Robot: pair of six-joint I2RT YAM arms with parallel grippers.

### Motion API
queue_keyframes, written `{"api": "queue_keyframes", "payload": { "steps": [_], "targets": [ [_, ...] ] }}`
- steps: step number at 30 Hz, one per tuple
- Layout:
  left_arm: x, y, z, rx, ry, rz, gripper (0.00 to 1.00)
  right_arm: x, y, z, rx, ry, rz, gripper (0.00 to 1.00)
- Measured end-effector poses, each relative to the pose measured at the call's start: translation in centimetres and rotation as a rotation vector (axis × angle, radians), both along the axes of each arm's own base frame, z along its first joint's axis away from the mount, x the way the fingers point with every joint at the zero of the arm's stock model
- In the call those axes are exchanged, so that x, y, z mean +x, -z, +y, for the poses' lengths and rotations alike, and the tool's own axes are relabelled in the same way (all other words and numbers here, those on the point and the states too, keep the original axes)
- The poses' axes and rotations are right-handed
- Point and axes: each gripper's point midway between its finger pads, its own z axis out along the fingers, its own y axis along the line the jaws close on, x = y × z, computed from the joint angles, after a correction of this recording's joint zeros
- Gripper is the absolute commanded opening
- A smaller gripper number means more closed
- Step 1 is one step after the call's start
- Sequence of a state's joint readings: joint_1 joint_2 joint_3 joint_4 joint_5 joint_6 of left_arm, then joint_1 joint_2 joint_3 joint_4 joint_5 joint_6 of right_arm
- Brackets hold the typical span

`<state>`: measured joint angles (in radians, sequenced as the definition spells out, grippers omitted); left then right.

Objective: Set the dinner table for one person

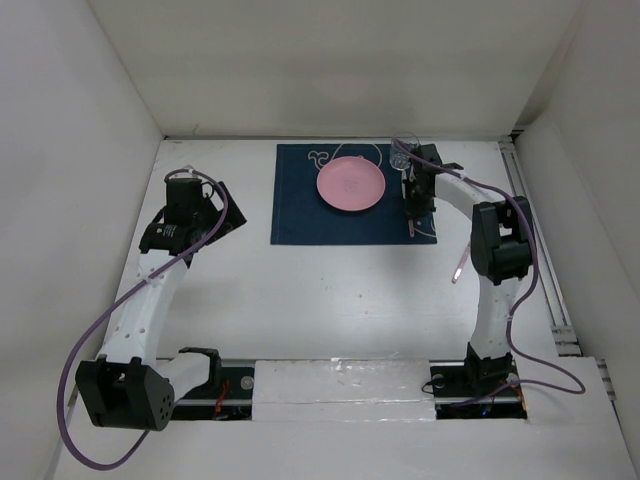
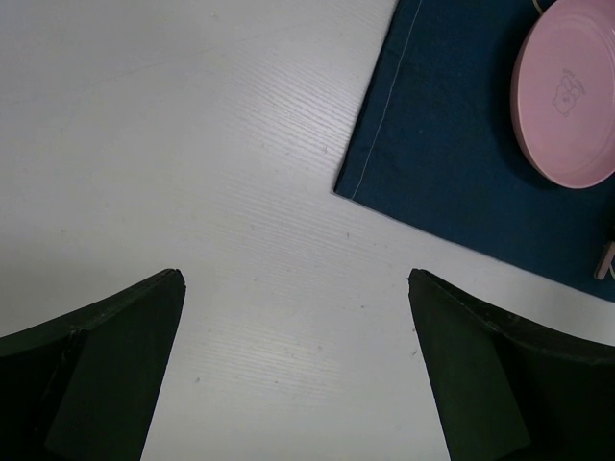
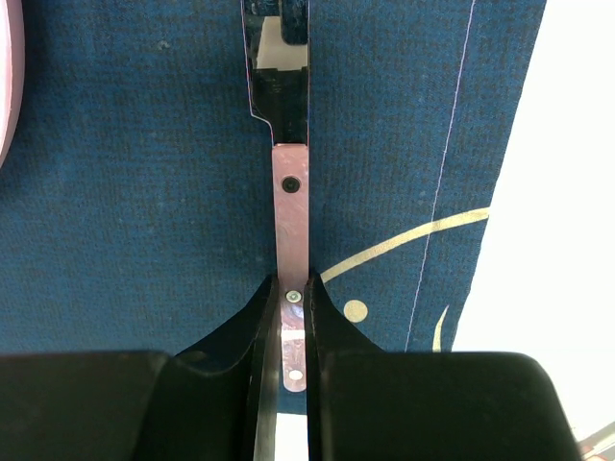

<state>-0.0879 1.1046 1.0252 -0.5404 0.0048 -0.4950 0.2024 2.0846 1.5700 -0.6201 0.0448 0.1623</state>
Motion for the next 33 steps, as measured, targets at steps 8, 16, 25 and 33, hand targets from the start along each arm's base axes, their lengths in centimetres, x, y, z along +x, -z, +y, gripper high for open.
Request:
{"api": "queue_keyframes", "payload": {
  "steps": [8, 16, 25, 33],
  "targets": [
    [0.0, 0.0, -0.1, -0.001, 0.004, -0.002, 1.00, 0.0, 0.0, 0.0, 0.007, 0.017, 0.002, 0.10],
    [0.1, -0.2, -0.2, -0.005, 0.016, -0.009, 1.00, 0.0, 0.1, -0.1, 0.012, 0.032, 0.004, 0.21],
    [0.1, -0.3, -0.3, -0.009, 0.021, -0.012, 1.00, -0.2, 0.2, 0.0, 0.018, 0.050, 0.014, 0.38],
    [0.2, -0.3, -0.4, -0.010, 0.021, -0.015, 1.00, -1.1, -2.7, -0.3, 0.037, 0.086, -0.041, 1.00]
  ]
}}
